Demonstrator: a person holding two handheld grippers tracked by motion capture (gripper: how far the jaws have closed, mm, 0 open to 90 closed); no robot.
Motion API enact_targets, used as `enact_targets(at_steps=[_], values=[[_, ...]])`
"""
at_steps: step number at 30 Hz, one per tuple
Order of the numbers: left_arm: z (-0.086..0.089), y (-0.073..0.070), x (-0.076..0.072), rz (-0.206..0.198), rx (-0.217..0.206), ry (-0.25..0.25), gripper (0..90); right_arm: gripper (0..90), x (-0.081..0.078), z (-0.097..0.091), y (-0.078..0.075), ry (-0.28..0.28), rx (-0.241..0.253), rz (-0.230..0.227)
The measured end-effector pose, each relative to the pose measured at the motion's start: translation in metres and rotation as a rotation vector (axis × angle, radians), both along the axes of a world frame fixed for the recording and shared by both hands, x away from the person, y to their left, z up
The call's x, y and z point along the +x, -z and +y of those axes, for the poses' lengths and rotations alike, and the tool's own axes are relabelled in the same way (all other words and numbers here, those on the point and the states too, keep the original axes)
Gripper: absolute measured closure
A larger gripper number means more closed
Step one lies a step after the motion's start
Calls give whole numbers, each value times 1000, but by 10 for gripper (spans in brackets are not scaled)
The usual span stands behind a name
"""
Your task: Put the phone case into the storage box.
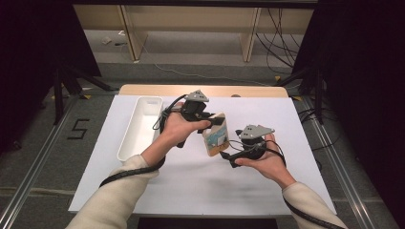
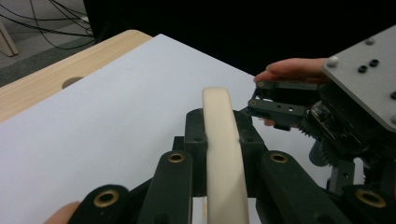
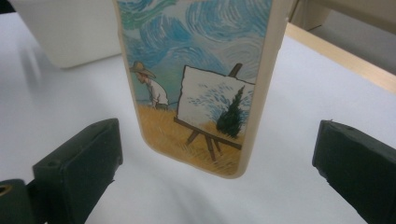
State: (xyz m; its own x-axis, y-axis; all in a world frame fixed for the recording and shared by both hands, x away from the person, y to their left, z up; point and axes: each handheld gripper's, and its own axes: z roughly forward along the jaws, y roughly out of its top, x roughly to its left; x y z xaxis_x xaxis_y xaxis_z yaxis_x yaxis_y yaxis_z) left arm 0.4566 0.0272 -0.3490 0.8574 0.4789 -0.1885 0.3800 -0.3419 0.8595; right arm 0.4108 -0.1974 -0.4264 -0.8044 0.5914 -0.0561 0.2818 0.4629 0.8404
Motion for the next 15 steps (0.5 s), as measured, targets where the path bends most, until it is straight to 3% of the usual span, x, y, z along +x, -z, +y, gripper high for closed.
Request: enact_targets(at_steps=[5,15], values=[[1,2,-3,5,7,22,791,57,0,0,3,-16,-15,9],[1,0,-13,-21,5,118,791,141,-2,-1,7,-66,-24,39]])
